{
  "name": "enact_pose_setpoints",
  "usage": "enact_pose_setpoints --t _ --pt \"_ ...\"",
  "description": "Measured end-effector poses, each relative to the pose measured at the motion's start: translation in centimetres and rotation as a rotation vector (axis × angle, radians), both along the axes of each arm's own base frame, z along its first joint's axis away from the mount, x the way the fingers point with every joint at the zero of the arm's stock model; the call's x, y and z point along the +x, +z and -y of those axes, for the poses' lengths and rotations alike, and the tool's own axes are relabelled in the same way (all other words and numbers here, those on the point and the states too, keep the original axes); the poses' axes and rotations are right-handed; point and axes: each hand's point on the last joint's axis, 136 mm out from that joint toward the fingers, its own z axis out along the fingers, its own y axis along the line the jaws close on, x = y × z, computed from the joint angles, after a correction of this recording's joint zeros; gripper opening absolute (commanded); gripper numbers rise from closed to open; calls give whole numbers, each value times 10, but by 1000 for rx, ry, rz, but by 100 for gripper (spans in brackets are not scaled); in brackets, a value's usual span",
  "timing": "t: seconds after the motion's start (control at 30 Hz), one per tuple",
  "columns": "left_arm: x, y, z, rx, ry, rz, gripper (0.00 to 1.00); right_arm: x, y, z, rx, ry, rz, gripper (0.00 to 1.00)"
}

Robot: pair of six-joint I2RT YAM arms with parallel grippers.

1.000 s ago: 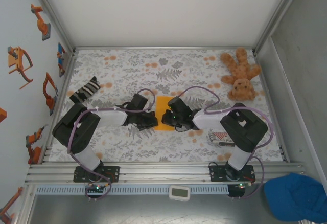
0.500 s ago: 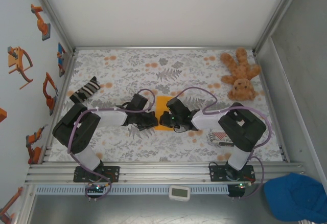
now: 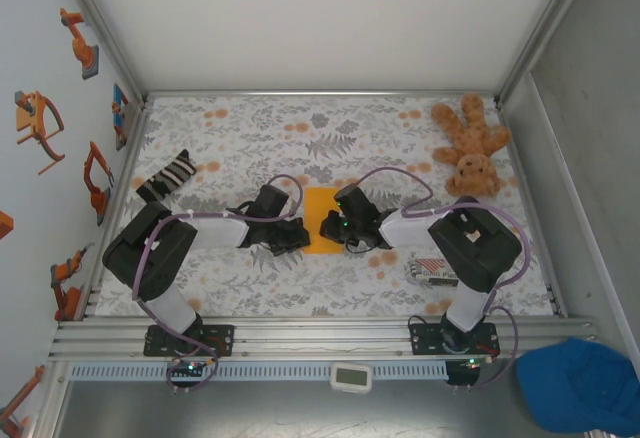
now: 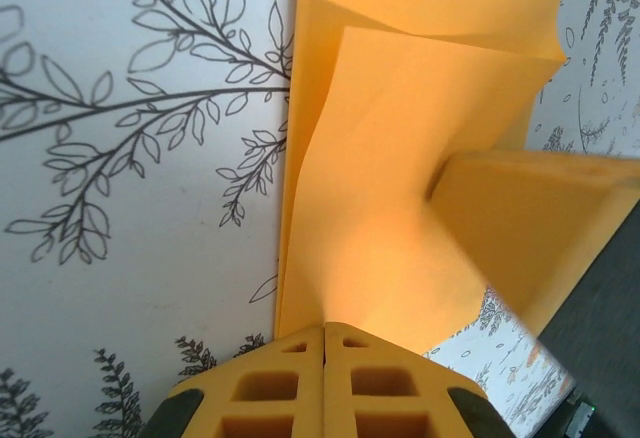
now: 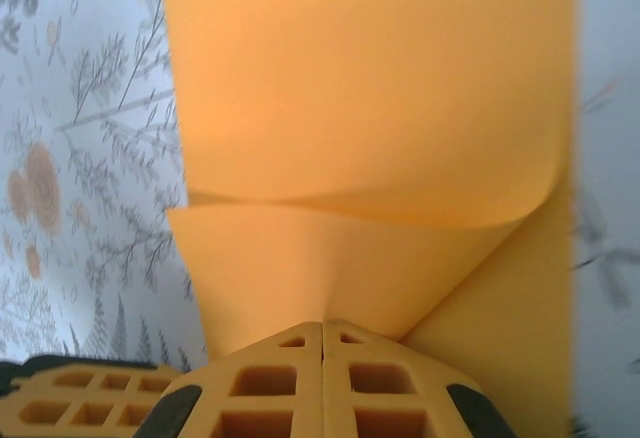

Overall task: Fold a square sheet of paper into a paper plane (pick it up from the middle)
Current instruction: Fold the triangle a second time at the center of the table.

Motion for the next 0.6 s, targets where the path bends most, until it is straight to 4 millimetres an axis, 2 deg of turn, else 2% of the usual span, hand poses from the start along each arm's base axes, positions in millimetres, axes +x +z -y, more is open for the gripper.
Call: enact_pose_setpoints --t 0.23,0.43,0.53,0.6 --pt "0 0 1 -15 2 6 0 39 1 41 -11 -98 10 0" --pt "0 0 1 -16 2 5 0 57 3 70 -61 -150 27 0" --pt "0 0 1 -15 2 4 0 60 17 81 -77 -164 56 0" --pt "0 1 1 -13 2 2 0 57 35 74 -62 -144 95 0"
